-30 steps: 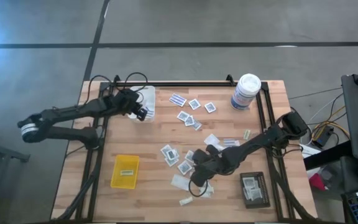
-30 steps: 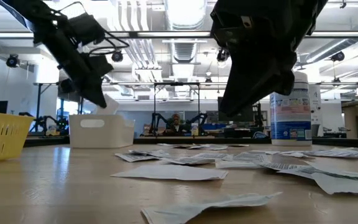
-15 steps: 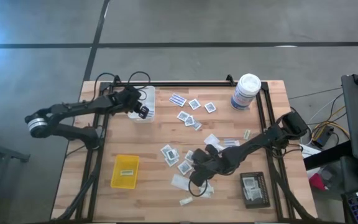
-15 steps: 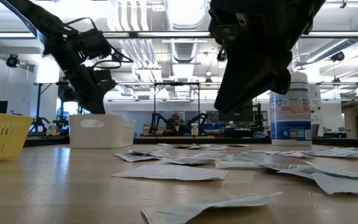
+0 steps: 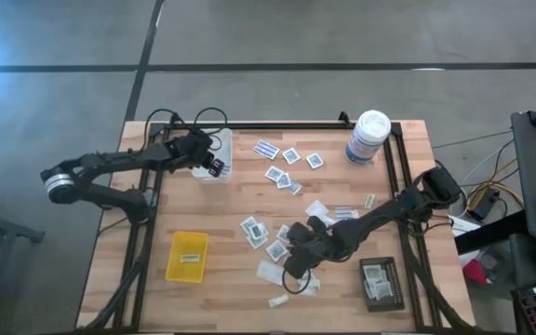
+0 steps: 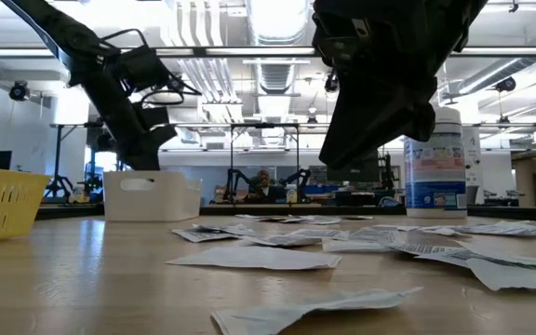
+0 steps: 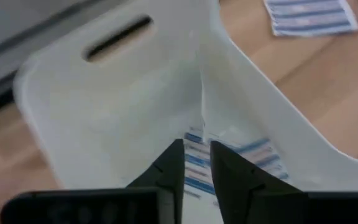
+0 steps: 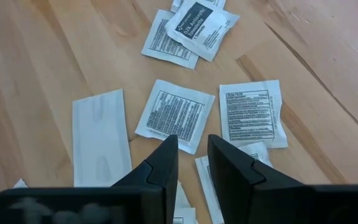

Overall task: Pick & Place First Aid Supplies
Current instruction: Put the towelette pack into the black bin

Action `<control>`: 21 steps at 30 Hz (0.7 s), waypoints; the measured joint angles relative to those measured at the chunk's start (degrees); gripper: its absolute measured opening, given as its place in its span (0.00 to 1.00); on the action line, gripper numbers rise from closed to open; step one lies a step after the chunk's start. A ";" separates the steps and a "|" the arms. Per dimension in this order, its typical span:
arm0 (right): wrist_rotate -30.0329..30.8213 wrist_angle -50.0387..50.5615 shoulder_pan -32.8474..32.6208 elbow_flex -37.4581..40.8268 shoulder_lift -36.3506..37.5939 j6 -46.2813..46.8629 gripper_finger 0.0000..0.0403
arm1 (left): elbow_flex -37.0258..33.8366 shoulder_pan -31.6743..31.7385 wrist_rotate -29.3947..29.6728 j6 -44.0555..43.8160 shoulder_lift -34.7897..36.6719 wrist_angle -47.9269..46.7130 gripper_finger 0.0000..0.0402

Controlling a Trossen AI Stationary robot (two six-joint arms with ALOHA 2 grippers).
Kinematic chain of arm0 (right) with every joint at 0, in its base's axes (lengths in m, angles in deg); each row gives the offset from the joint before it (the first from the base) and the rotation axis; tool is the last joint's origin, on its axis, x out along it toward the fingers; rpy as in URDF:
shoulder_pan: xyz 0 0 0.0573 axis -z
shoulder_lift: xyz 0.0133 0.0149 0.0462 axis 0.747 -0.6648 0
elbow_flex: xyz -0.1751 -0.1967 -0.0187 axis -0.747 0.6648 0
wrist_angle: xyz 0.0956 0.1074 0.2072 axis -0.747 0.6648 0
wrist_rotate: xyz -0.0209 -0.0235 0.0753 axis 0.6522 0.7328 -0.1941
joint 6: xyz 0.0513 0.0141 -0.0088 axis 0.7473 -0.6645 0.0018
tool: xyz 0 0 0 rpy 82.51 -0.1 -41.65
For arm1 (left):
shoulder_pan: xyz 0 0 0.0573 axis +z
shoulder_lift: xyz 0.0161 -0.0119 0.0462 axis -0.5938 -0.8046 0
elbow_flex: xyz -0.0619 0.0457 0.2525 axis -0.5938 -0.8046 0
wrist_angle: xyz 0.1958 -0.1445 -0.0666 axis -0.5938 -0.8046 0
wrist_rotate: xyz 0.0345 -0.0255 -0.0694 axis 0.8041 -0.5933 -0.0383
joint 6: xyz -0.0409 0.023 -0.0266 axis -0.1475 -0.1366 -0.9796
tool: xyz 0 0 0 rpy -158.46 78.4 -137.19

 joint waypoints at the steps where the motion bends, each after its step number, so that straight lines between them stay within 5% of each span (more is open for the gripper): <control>1: 0.00 -0.02 0.00 0.00 0.00 0.01 0.20 | 0.18 0.06 1.05 0.55 0.30 0.03 0.20; 10: 0.11 -0.22 0.00 0.00 0.00 -0.22 0.16 | 4.00 0.20 1.38 2.56 4.63 -3.32 0.23; 17: 2.33 -0.26 0.00 0.00 0.00 -0.21 0.18 | 4.76 -0.69 -14.97 2.55 7.85 -4.03 0.23; 21: 2.49 -0.29 0.00 0.00 0.00 -0.20 0.20 | 4.71 -4.24 -18.03 2.54 8.53 -4.00 0.23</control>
